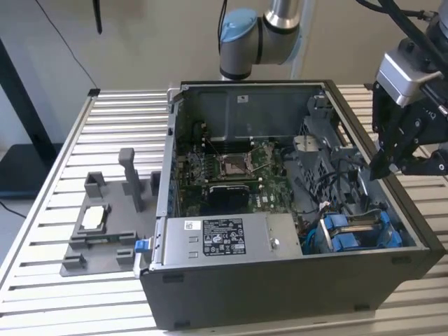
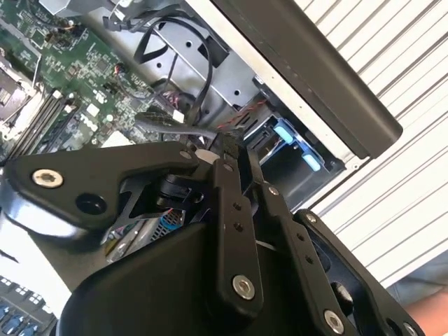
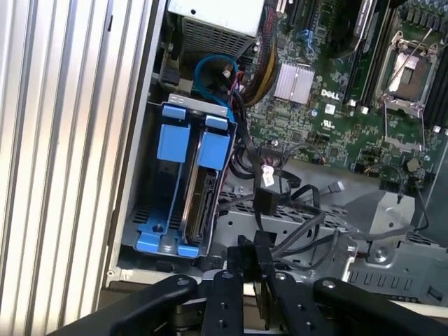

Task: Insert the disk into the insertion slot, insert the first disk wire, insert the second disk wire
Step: 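Insert the first disk wire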

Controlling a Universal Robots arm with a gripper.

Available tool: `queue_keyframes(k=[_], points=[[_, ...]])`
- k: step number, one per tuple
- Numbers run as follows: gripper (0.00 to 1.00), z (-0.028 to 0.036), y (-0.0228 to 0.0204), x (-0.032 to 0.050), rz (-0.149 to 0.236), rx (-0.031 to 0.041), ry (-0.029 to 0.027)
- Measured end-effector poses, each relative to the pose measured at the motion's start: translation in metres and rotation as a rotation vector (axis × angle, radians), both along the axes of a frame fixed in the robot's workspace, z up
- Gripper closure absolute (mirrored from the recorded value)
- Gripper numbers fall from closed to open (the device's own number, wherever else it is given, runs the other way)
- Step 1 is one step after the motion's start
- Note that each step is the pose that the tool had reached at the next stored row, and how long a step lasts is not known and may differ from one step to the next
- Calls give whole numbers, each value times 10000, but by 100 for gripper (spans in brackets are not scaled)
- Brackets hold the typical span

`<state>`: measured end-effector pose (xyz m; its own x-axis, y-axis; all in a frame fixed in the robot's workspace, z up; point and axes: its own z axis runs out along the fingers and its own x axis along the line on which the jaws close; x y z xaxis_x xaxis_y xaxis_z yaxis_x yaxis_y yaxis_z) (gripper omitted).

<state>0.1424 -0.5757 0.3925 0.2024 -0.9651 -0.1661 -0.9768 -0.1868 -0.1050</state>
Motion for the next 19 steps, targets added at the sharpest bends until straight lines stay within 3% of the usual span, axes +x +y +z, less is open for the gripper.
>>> queue_keyframes(k=[3, 6, 12, 19], points=[[81, -15, -1, -1, -3, -25, 12], [81, -17, -10, 0, -97, -93, 69], [81, -25, -10, 0, -582, -229, 83], [81, -36, -10, 0, -1262, -339, 93]])
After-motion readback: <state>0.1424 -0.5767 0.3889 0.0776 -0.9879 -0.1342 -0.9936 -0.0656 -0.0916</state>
